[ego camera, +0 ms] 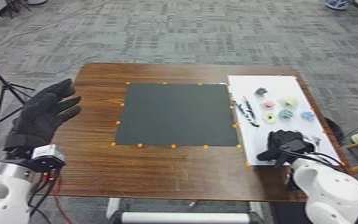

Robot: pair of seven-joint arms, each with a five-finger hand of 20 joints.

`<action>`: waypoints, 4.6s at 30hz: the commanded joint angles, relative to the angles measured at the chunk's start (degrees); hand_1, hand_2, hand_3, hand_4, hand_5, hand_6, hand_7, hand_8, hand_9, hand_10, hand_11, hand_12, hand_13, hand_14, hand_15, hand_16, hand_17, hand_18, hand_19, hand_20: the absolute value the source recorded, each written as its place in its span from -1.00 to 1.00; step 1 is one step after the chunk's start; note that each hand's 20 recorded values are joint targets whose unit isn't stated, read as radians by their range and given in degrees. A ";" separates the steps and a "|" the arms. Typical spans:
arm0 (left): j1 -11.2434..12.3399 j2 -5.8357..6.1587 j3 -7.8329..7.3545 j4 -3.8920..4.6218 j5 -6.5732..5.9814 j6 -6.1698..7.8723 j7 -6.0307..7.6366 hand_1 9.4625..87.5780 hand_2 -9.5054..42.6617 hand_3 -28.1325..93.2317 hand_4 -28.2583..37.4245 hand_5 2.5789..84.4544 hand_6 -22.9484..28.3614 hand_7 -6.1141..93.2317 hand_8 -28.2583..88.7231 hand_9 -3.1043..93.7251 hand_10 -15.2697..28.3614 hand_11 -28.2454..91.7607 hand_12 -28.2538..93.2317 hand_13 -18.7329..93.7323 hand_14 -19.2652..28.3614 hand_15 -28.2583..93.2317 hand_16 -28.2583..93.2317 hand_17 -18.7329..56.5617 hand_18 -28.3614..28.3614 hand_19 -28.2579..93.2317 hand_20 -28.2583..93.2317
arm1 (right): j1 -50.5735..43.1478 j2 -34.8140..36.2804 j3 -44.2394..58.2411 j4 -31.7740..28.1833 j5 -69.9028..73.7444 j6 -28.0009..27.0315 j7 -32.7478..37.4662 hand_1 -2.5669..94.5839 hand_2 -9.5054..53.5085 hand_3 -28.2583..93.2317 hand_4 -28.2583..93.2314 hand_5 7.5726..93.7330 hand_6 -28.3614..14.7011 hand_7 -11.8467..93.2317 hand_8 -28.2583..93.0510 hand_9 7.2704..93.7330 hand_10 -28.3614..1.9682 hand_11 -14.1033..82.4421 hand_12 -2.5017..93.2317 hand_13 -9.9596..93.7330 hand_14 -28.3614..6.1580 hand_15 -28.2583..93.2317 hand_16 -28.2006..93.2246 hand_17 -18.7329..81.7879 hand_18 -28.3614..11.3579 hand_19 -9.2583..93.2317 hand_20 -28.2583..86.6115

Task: Arrange flowers

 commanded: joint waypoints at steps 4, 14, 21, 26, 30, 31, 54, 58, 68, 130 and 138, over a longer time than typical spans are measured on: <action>0.40 0.09 -0.68 -0.74 -0.41 0.88 -0.07 -0.52 -0.90 0.58 -0.86 -0.39 -0.01 -0.40 -0.71 -0.54 0.16 -0.04 -0.20 -0.45 0.35 0.34 -0.62 -0.74 0.67 0.15 -0.32 | 3.70 -2.57 -4.89 4.98 2.74 -11.44 -1.07 -0.32 -1.00 0.80 -1.00 0.53 0.35 0.19 -0.48 0.61 0.14 0.54 -0.04 0.47 -0.07 0.81 0.14 -0.04 -0.67 0.79 0.36; 0.58 -0.14 -0.66 -0.88 -0.48 0.85 0.00 -0.52 -0.89 0.58 -0.86 -0.39 -0.01 -0.40 -0.71 -0.54 0.16 -0.04 -0.20 -0.45 0.36 0.34 -0.62 -0.74 0.67 0.15 -0.32 | 2.25 -2.88 -2.28 3.56 4.13 -12.09 -1.29 -0.12 -1.00 0.82 -0.95 0.55 0.31 0.20 -0.37 0.65 0.18 0.54 -0.04 0.51 -0.03 0.81 0.14 -0.01 -0.66 0.81 0.36; 0.33 0.06 -0.60 -0.81 -0.52 1.07 0.06 -0.52 -0.89 0.59 -0.86 -0.39 -0.01 -0.40 -0.70 -0.54 0.16 -0.04 -0.20 -0.45 0.35 0.33 -0.62 -0.74 0.67 0.15 -0.32 | -1.22 -1.68 0.96 0.61 2.94 -3.68 -1.27 -0.12 -1.00 0.86 -0.88 0.60 0.33 0.21 -0.27 0.70 0.22 0.59 -0.01 0.56 -0.02 0.84 0.17 0.04 -0.68 0.85 0.35; 0.40 0.02 -0.59 -0.90 -0.44 1.16 0.00 -0.52 -0.89 0.59 -0.86 -0.39 -0.01 -0.40 -0.71 -0.54 0.16 -0.04 -0.20 -0.45 0.36 0.34 -0.62 -0.74 0.67 0.15 -0.32 | -1.44 0.22 2.81 -1.17 0.58 5.54 -0.83 -0.17 -1.00 0.88 -0.74 0.61 0.34 0.28 -0.18 0.75 0.23 0.66 0.04 0.61 -0.02 0.88 0.20 0.08 -0.72 0.91 0.36; 0.18 0.11 -0.43 -0.82 -0.38 1.17 0.02 -0.52 -0.89 0.59 -0.86 -0.39 -0.01 -0.40 -0.70 -0.53 0.17 -0.04 -0.20 -0.45 0.36 0.34 -0.62 -0.74 0.67 0.15 -0.32 | 0.00 0.99 4.39 -1.92 1.30 10.15 -0.03 -0.20 -1.00 0.89 -0.70 0.63 0.37 0.29 -0.16 0.77 0.26 0.68 0.05 0.64 0.01 0.89 0.20 0.11 -0.73 0.93 0.37; 0.23 0.08 -0.44 -0.85 -0.45 1.24 0.01 -0.52 -0.89 0.59 -0.86 -0.39 -0.01 -0.40 -0.70 -0.53 0.17 -0.04 -0.20 -0.45 0.35 0.34 -0.62 -0.74 0.67 0.15 -0.32 | 0.72 1.01 4.58 -1.93 2.10 10.89 -0.10 -0.20 -1.00 0.89 -0.70 0.63 0.37 0.29 -0.16 0.78 0.27 0.68 0.05 0.64 0.01 0.89 0.20 0.11 -0.74 0.93 0.37; -7.50 9.30 -0.11 1.96 -1.37 -2.04 -3.97 -0.52 -0.88 0.59 -0.85 -0.39 -0.01 -0.41 -0.70 -0.54 0.16 -0.04 -0.20 -0.45 0.35 0.33 -0.62 -0.75 0.68 0.15 -0.32 | 30.78 -26.52 -19.97 5.86 15.58 9.32 -8.52 -0.20 -1.00 0.89 -0.70 0.66 0.41 0.25 -0.14 0.81 0.30 0.65 0.06 0.69 0.05 0.88 0.20 0.16 -0.74 0.98 0.34; -9.75 11.79 0.45 2.60 -1.41 -2.43 -3.98 -0.52 -0.88 0.59 -0.86 -0.40 -0.01 -0.41 -0.70 -0.55 0.16 -0.05 -0.20 -0.46 0.35 0.33 -0.62 -0.75 0.69 0.15 -0.33 | 33.77 -31.43 -25.42 9.40 15.14 10.50 -6.73 -0.20 -1.00 0.89 -0.69 0.67 0.41 0.24 -0.13 0.82 0.30 0.64 0.06 0.69 0.05 0.87 0.21 0.16 -0.75 0.98 0.33; -14.75 14.02 4.22 3.64 -1.60 -2.96 -3.84 -0.52 -0.88 0.59 -0.86 -0.40 -0.01 -0.41 -0.70 -0.55 0.16 -0.05 -0.20 -0.46 0.35 0.32 -0.61 -0.75 0.69 0.15 -0.33 | 45.22 -40.40 -42.51 22.84 10.94 16.37 -0.88 -0.19 -1.00 0.89 -0.70 0.68 0.41 0.21 -0.13 0.82 0.31 0.63 0.06 0.69 0.05 0.87 0.21 0.16 -0.76 0.99 0.32; -24.82 14.66 15.17 7.53 -2.38 -5.62 -5.85 -0.53 -0.86 0.58 -0.85 -0.39 0.00 -0.41 -0.70 -0.53 0.17 -0.06 -0.20 -0.46 0.36 0.32 -0.61 -0.75 0.70 0.15 -0.34 | 48.79 -49.05 -48.82 35.80 11.32 16.43 5.71 -0.27 -0.88 0.86 -0.87 0.77 0.41 0.12 -0.29 0.85 0.35 0.57 0.05 0.71 0.08 0.85 0.18 0.18 -0.76 1.00 0.31; -24.29 14.42 14.65 7.36 -2.38 -5.62 -5.85 -0.53 -0.85 0.58 -0.86 -0.38 0.00 -0.41 -0.70 -0.53 0.16 -0.06 -0.20 -0.46 0.36 0.32 -0.61 -0.75 0.70 0.15 -0.34 | 47.67 -48.69 -47.27 34.14 11.54 15.59 3.08 -0.46 -0.85 0.81 -0.90 0.82 0.40 0.14 -0.68 0.88 0.34 0.52 0.04 0.73 0.08 0.84 0.19 0.19 -0.77 1.00 0.31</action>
